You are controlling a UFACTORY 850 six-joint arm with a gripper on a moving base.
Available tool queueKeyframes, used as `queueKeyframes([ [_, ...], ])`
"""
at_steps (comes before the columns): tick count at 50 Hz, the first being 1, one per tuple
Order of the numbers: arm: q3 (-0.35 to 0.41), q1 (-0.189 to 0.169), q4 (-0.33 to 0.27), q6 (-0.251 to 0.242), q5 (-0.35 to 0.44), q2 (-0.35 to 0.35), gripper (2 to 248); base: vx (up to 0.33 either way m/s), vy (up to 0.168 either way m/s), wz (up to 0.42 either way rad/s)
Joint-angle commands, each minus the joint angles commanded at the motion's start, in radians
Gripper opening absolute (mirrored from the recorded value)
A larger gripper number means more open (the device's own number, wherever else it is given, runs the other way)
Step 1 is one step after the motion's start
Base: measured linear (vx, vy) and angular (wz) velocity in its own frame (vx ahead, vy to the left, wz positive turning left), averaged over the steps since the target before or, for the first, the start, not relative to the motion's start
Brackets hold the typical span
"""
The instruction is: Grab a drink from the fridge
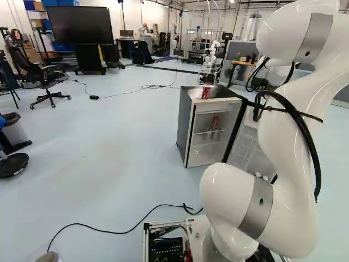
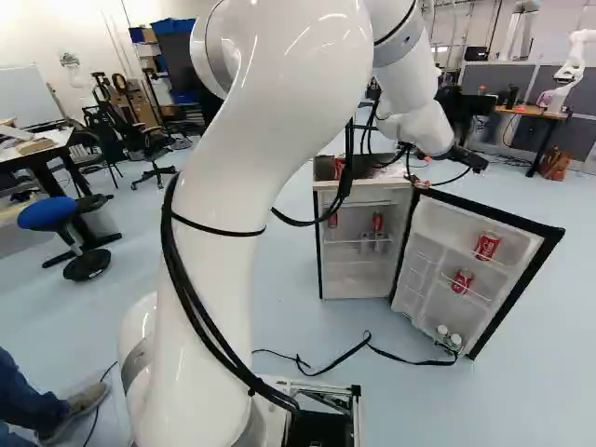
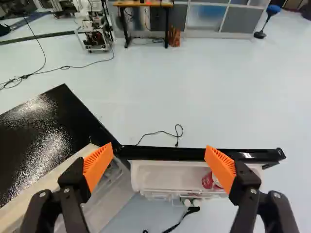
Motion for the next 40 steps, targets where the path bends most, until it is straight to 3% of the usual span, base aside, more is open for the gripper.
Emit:
queueKeyframes([
  [29, -0.11, -0.057, -0.021, 0.0, -0.301, -0.062, 247, 0.0, 0.0, 0.0],
  [40, -0.162, -0.074, -0.026, 0.0, -0.337, -0.101, 247, 0.0, 0.0, 0.0],
])
